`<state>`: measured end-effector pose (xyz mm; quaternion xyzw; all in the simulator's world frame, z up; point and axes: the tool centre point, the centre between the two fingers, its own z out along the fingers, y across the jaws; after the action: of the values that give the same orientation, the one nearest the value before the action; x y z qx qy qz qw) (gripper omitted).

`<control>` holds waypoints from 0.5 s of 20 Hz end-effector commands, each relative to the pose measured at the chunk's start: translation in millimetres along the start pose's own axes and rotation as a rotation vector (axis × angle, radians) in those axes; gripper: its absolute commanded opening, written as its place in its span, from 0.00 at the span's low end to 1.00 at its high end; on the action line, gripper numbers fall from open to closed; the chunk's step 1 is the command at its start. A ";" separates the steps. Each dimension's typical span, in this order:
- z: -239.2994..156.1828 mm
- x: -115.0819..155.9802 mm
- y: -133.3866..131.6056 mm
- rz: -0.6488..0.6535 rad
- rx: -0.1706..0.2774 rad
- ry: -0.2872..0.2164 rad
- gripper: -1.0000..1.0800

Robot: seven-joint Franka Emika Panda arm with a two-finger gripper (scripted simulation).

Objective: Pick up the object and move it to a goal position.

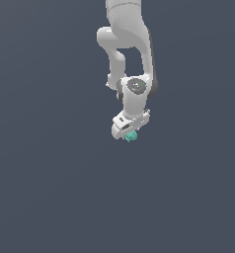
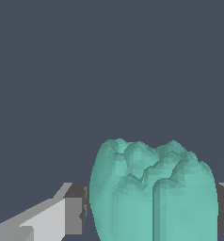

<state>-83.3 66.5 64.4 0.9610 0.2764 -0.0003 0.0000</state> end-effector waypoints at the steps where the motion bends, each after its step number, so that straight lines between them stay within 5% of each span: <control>1: -14.4 2.5 6.9 0.000 0.000 0.001 0.00; 10: -89.5 15.7 42.5 -0.001 0.002 0.002 0.00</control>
<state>-52.8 43.3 139.3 0.9609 0.2767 0.0002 -0.0008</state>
